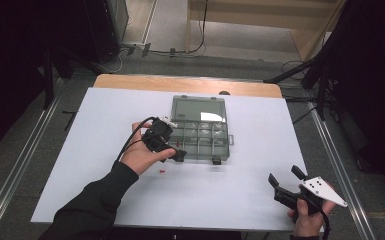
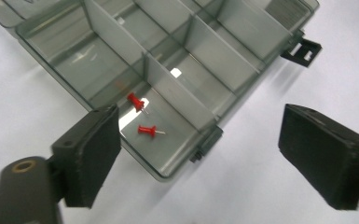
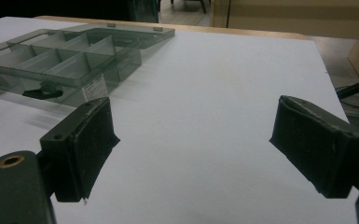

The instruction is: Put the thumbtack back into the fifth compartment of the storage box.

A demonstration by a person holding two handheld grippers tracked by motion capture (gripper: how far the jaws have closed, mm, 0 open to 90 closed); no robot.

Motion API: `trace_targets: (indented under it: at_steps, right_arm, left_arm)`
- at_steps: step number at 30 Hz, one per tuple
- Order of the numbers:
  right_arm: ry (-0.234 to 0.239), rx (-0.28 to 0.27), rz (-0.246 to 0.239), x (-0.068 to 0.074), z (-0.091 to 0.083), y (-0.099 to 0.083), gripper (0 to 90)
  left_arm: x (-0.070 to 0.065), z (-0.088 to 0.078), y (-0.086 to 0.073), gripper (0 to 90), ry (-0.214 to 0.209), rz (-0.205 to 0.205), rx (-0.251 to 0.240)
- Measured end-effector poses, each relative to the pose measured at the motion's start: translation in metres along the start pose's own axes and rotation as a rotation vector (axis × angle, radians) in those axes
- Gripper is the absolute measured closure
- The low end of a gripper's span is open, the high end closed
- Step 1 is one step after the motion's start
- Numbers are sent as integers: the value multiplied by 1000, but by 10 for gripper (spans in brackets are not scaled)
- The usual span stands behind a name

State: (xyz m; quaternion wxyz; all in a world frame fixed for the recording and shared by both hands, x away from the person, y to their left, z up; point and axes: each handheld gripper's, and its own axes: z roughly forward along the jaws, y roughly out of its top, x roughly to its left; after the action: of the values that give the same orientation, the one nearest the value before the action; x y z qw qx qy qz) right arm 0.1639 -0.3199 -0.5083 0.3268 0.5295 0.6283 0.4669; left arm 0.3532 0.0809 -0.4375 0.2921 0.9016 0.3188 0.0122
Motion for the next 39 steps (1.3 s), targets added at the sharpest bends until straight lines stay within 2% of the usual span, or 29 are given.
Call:
trace_targets:
  at_steps: [1,9,18,25,34,36,39]
  right_arm:
    - [0,0,1,0,0,0,134]
    - [-2,0,-1,1,0,0,134]
    - [-2,-2,-6,1,1,0,134]
    - [1,0,-4,2,0,0,134]
    - [1,4,-2,2,1,0,134]
    - [0,4,-2,2,1,0,134]
    - [0,5,-1,2,1,0,134]
  left_arm:
    - [0,-1,-1,0,-15,9,-1]
    - [-1,-12,-13,0,-13,32,-17]
    - [-2,-18,-28,0,-25,31,-40]
    - [-3,-19,-41,0,-35,37,-26]
    - [-3,-14,-52,60,-42,30,-13]
    - [-3,-13,-54,129,-34,28,-10]
    - [-3,-10,-55,161,-31,31,4]
